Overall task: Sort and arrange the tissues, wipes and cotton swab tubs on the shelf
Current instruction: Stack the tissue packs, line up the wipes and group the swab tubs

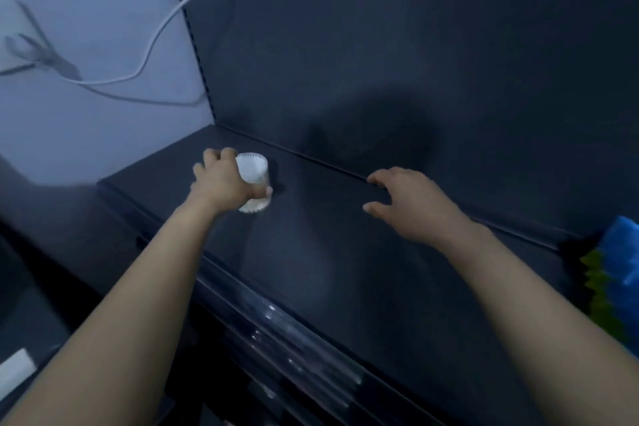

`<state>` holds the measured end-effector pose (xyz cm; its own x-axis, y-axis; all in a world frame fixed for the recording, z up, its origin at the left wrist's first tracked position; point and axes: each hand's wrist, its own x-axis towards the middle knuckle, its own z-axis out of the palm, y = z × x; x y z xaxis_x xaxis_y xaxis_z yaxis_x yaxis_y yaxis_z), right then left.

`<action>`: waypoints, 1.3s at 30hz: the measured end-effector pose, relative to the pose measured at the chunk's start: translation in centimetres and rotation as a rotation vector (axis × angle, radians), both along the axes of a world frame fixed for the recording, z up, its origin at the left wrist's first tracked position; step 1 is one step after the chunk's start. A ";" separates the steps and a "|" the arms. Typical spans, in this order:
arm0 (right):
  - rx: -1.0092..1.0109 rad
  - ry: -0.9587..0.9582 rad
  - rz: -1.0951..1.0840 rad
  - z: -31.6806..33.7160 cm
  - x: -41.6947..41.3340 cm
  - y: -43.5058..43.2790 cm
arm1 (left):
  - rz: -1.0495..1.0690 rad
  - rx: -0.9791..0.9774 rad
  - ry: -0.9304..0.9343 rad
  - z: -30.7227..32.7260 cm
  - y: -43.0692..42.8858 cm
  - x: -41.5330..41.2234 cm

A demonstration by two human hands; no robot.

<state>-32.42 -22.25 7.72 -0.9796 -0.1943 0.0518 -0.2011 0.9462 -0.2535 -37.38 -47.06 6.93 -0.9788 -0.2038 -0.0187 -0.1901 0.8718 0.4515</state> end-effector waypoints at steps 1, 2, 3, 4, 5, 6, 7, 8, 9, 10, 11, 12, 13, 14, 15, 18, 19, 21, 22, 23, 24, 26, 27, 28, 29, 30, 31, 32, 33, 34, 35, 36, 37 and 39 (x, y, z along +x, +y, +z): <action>-0.007 -0.012 -0.014 -0.1 -0.4 -0.2 | -0.004 0.004 -0.043 0.0 -0.5 -1.2; -0.017 -0.021 -0.033 -0.3 -0.7 -0.3 | -0.014 0.008 -0.084 -0.1 -0.9 -2.4; -0.028 -0.030 -0.056 -0.4 -0.9 -0.2 | -0.030 0.016 -0.125 -0.3 -1.1 -3.5; -0.039 -0.043 -0.083 -0.5 -1.0 -0.1 | -0.048 0.027 -0.162 -0.6 -1.3 -4.4; -0.051 -0.058 -0.112 -0.6 -0.9 0.2 | -0.065 0.040 -0.190 -0.8 -1.4 -5.2; -0.061 -0.070 -0.142 -0.7 -0.9 0.5 | -0.077 0.043 -0.203 -1.0 -1.4 -5.8; -0.063 -0.074 -0.165 -0.8 -0.7 0.8 | -0.077 0.037 -0.205 -1.2 -1.3 -6.3; -0.057 -0.075 -0.182 -0.9 -0.6 1.0 | -0.075 0.023 -0.198 -1.2 -1.1 -6.6; -0.046 -0.073 -0.195 -0.9 -0.4 1.3 | -0.077 0.013 -0.184 -1.1 -0.8 -6.7; -0.036 -0.071 -0.209 -0.8 -0.1 1.6 | -0.092 0.017 -0.161 -0.9 -0.3 -6.6; -0.027 -0.065 -0.224 -0.6 0.2 2.0 | -0.117 0.041 -0.138 -0.7 0.4 -6.5; -0.019 -0.058 -0.239 -0.5 0.5 2.4 | -0.152 0.079 -0.118 -0.2 1.3 -6.1; -0.012 -0.047 -0.256 -0.3 0.9 3.0 | -0.196 0.118 -0.102 0.3 2.4 -5.7; -0.005 -0.034 -0.274 0.0 1.4 3.7 | -0.246 0.148 -0.080 1.0 3.6 -5.2; 0.000 -0.017 -0.292 0.3 2.1 4.5 | -0.300 0.168 -0.051 1.7 4.9 -4.6; 0.006 0.040 -0.369 1.6 5.1 7.6 | -0.457 0.213 0.026 4.1 9.7 -2.2; 0.014 0.060 -0.399 2.0 6.3 8.8 | -0.507 0.235 0.034 4.9 11.5 -1.2; 0.041 0.101 -0.456 2.6 9.3 11.6 | -0.610 0.282 0.043 6.2 15.2 1.4; 0.056 0.117 -0.484 2.8 10.9 13.0 | -0.657 0.293 0.044 6.8 17.1 2.9; 0.072 0.127 -0.514 3.0 12.8 14.6 | -0.700 0.296 0.049 7.2 19.0 4.4; 0.088 0.130 -0.546 3.3 14.7 16.1 | -0.744 0.292 0.061 7.6 21.0 6.0; 0.112 0.128 -0.616 3.7 19.0 19.3 | -0.838 0.287 0.091 8.3 25.1 9.4; 0.125 0.129 -0.649 3.8 21.1 20.9 | -0.884 0.288 0.102 8.5 27.2 11.1; 0.138 0.127 -0.682 4.0 23.3 22.5 | -0.928 0.289 0.111 8.7 29.4 12.7; 0.147 0.125 -0.717 4.1 25.4 24.1 | -0.968 0.293 0.120 8.9 31.5 14.5; 0.151 0.124 -0.751 4.1 27.5 25.6 | -1.006 0.295 0.131 9.1 33.6 16.2; 0.153 0.126 -0.782 4.2 29.6 27.1 | -1.045 0.297 0.148 9.2 35.7 18.0; 0.154 0.127 -0.814 4.3 31.7 28.5 | -1.080 0.297 0.164 9.3 37.8 19.7; 0.154 0.128 -0.850 4.2 33.6 29.9 | -1.115 0.296 0.174 9.3 39.8 21.4; 0.155 0.124 -0.893 4.2 35.6 31.2 | -1.151 0.294 0.176 9.3 41.8 23.0; 0.153 0.119 -0.933 4.2 37.4 32.3 | -1.185 0.293 0.172 9.2 43.7 24.6; 0.150 0.108 -0.972 4.2 39.1 33.4 | -1.219 0.295 0.167 9.1 45.6 26.2; 0.143 0.098 -1.008 4.1 40.8 34.5 | -1.259 0.297 0.167 8.9 47.4 27.6; 0.124 0.085 -1.080 3.9 43.9 36.5 | -1.340 0.297 0.172 8.6 50.9 30.3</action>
<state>11.51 14.27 11.65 -0.6306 0.7580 0.1666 0.7391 0.6521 -0.1688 -7.05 3.81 15.55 -0.4169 0.8755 0.2444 0.7848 0.2110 0.5827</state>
